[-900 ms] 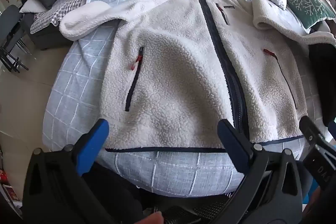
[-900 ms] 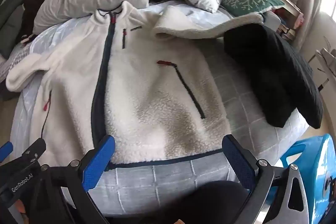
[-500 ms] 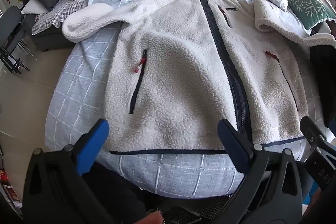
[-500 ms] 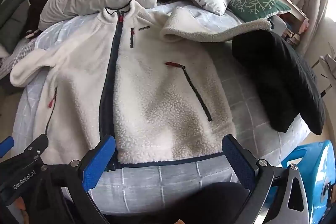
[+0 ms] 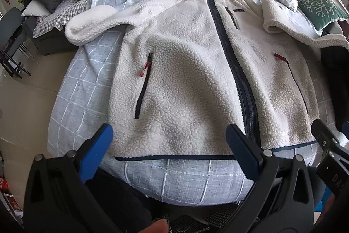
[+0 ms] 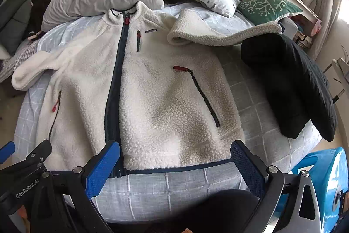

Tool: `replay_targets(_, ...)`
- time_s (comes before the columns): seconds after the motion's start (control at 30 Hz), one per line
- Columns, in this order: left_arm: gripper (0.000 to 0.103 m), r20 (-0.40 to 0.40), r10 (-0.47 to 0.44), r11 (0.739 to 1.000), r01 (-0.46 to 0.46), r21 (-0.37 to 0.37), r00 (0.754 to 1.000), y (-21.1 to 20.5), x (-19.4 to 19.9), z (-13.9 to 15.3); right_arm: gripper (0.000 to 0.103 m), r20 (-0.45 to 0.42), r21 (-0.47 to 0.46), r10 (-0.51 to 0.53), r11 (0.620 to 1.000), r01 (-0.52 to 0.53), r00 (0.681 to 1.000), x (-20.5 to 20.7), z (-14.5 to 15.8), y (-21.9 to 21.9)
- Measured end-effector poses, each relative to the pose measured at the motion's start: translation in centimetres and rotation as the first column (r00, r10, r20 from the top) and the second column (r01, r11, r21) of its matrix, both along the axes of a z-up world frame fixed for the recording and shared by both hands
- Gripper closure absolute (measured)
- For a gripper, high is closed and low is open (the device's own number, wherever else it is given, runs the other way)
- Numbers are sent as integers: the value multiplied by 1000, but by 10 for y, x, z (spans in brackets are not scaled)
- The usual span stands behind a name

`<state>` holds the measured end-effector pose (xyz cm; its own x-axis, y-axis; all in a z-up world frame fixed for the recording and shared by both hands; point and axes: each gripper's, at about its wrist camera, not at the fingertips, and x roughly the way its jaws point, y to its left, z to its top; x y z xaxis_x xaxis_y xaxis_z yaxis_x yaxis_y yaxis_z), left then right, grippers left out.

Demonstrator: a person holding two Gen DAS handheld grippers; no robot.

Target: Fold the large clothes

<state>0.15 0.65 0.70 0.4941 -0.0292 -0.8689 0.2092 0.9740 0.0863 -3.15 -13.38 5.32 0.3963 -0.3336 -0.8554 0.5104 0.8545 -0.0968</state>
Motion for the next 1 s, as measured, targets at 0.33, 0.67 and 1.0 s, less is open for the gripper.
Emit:
replay_targets(0.33,1,-3,-6,1000,6,-3,1000,0,-3,2,0,-1,0,0,1000,0,1000,-3,-1,1)
replay_targets(0.67,1,-10,-7,1000,7,-9,1000,-2,-4,0,0,4,-5,-3,1000,3,1000,-4,1,2)
replay_targets(1.0,1,-17,-11,1000,11,-10,1000,-2,-4,-2,0,5,-6,-3,1000,3,1000,-5,2,2)
